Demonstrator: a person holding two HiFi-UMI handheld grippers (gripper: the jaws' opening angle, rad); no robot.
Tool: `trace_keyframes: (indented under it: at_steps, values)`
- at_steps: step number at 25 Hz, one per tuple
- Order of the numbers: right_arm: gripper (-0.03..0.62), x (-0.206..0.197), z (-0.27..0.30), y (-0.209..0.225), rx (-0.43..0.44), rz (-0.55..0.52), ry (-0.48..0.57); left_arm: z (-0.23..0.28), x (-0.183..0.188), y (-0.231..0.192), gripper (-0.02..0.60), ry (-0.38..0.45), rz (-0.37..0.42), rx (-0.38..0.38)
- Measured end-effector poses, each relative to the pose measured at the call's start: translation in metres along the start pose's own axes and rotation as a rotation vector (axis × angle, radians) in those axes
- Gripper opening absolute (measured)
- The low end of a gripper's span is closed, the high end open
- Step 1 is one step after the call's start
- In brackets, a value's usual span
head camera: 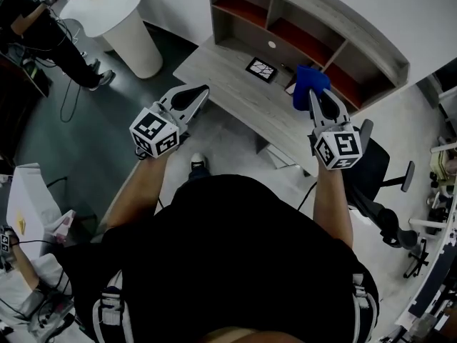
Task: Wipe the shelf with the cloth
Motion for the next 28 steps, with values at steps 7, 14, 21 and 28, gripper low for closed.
trace_keyframes:
  at_steps: [7, 14, 21, 28]
  values:
    - [0.049, -0.006, 0.043, -0.016, 0.025, -0.011, -0.029, -0.005, -0.028, -0.038, 0.017, -0.019, -0.050, 0.001]
    - [0.049, -0.002, 0.091, -0.036, 0.011, -0.013, -0.040, -0.014, -0.040, -0.095, 0.017, -0.014, -0.071, -0.002]
    - [0.049, -0.010, 0.147, -0.042, 0.014, 0.011, -0.060, -0.017, -0.052, -0.156, 0.017, -0.013, -0.080, 0.008]
    - [0.049, -0.009, 0.185, -0.062, 0.042, 0.018, -0.036, -0.031, -0.066, -0.204, 0.017, -0.053, -0.119, 0.062]
Point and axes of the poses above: the fingertips, and each gripper's own axes: z forward along the fingers, y to its right, x out of its top, the point moved 6 cm from there along -z, backward along the fingers, and after that the axes turned 8 degrees about z, right-handed, at the moved point
